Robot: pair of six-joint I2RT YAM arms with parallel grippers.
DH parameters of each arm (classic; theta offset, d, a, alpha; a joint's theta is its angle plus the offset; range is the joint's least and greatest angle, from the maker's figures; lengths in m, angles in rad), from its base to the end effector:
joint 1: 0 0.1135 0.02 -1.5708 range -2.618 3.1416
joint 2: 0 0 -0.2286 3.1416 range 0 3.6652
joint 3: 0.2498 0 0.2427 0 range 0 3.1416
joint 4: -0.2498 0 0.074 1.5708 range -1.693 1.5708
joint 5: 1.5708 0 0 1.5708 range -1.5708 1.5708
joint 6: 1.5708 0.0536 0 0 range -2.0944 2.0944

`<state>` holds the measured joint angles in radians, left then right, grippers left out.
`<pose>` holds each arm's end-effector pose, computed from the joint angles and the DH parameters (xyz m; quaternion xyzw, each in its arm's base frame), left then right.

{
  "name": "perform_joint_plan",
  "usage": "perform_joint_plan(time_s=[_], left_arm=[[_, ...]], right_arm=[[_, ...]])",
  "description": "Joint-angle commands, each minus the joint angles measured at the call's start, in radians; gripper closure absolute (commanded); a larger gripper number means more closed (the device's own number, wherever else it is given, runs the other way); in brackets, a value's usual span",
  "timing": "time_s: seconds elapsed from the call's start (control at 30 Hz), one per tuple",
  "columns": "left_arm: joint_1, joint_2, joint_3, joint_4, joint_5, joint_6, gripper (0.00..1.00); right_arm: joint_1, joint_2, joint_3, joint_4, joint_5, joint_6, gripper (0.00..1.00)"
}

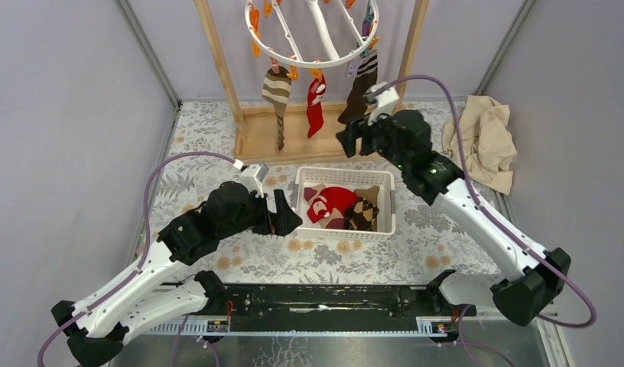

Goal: Remove the socks clipped to the hanger
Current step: Adjust the hanger on the clothesline.

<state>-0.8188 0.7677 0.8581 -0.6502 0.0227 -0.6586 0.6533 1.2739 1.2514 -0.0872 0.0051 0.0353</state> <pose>0.1306 -0.1414 0.2855 0.0755 0.8716 -0.3334 0.3513 0.2514 0.1921 0.3728 -0.2249 0.7100 0.2234 0.6288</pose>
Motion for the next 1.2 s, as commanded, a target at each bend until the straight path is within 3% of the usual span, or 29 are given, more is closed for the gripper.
perform_joint_plan(time_s=[0.0, 0.2, 0.37, 0.57, 0.8, 0.87, 1.0, 1.1, 1.17], left_arm=[[-0.007, 0.005, 0.053, 0.026, 0.013, -0.025, 0.01], [-0.007, 0.002, 0.051, 0.028, 0.008, -0.05, 0.01], [-0.007, 0.016, 0.057, 0.025, 0.013, -0.055, 0.01], [-0.008, 0.068, 0.068, 0.024, 0.012, -0.043, 0.01], [-0.006, 0.13, 0.076, 0.031, 0.021, -0.025, 0.01], [-0.006, 0.146, 0.079, 0.039, 0.026, -0.021, 0.01], [-0.006, 0.183, 0.097, 0.046, 0.032, -0.015, 0.01], [-0.008, 0.199, 0.107, 0.045, 0.038, -0.023, 0.01], [-0.007, 0.196, 0.107, 0.045, 0.038, -0.033, 0.01]], right_arm=[[-0.122, -0.063, -0.003, -0.013, -0.055, 0.098, 0.24], [-0.285, 0.032, 0.03, 0.012, -0.165, 0.16, 0.24], [-0.385, 0.175, 0.059, 0.177, -0.232, 0.213, 0.24], [-0.405, 0.375, 0.099, 0.455, -0.299, 0.214, 0.23], [-0.408, 0.646, 0.295, 0.592, -0.366, 0.253, 0.22], [-0.407, 0.703, 0.343, 0.604, -0.328, 0.267, 0.19], [-0.405, 0.769, 0.387, 0.6, -0.108, 0.26, 0.17], [-0.403, 0.809, 0.427, 0.58, 0.015, 0.253, 0.3], [-0.404, 0.811, 0.424, 0.581, 0.054, 0.252, 0.52]])
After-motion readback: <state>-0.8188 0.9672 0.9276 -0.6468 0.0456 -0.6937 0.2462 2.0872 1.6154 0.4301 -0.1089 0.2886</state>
